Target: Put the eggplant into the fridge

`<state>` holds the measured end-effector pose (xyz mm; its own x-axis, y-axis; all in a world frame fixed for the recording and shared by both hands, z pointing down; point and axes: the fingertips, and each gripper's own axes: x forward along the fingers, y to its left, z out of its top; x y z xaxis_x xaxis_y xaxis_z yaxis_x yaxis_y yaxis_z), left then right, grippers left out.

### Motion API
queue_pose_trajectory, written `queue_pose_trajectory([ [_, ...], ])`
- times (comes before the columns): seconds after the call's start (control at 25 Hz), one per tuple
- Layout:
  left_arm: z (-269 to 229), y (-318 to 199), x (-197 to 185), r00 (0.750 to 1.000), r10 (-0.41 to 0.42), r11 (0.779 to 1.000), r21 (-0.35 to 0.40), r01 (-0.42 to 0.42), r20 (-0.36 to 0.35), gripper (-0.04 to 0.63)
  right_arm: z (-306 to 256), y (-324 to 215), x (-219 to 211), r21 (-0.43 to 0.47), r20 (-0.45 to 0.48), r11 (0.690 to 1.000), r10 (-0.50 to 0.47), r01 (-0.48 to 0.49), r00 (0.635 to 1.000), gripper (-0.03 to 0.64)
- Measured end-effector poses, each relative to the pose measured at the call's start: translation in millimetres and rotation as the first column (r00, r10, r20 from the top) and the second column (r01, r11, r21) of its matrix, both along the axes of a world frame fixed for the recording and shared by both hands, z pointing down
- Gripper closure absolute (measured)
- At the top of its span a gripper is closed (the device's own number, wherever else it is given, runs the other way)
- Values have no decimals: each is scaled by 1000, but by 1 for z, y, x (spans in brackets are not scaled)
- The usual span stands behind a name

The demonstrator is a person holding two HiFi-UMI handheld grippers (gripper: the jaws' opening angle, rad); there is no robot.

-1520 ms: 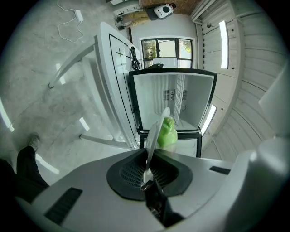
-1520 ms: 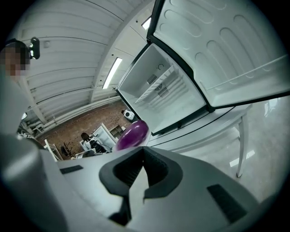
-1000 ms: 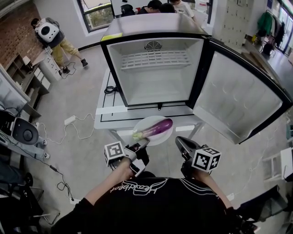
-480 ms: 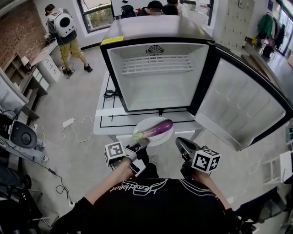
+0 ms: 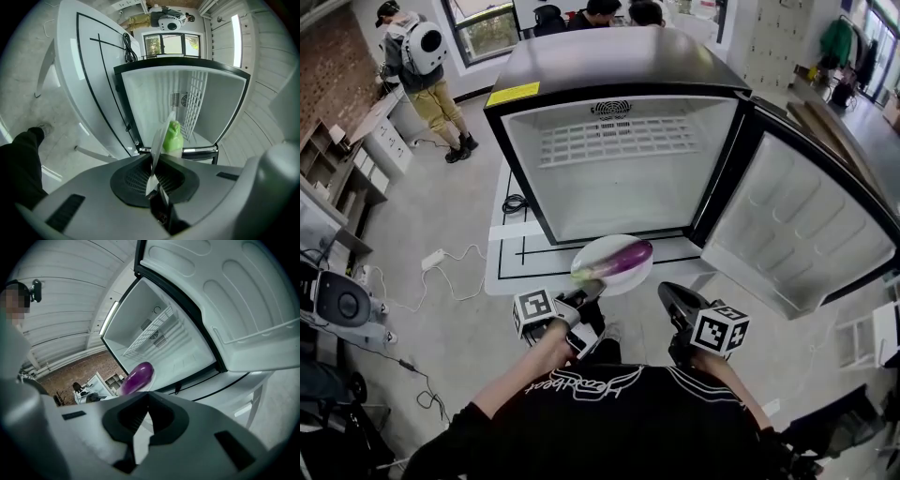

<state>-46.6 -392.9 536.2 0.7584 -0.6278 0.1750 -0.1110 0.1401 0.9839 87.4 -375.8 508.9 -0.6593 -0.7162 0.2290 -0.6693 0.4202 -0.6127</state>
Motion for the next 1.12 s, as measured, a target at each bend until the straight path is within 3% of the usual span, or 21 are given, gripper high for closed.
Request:
queue_pose_trajectory([
  [0.64, 11, -73, 21, 997, 78, 996, -37, -78, 8, 569, 11, -53, 4, -45, -8, 996, 81, -82, 997, 611],
  [1.12, 12, -117, 33, 997, 72, 997, -26, -71, 16, 569, 7, -91, -4, -42, -82, 998, 52, -56, 995, 611],
])
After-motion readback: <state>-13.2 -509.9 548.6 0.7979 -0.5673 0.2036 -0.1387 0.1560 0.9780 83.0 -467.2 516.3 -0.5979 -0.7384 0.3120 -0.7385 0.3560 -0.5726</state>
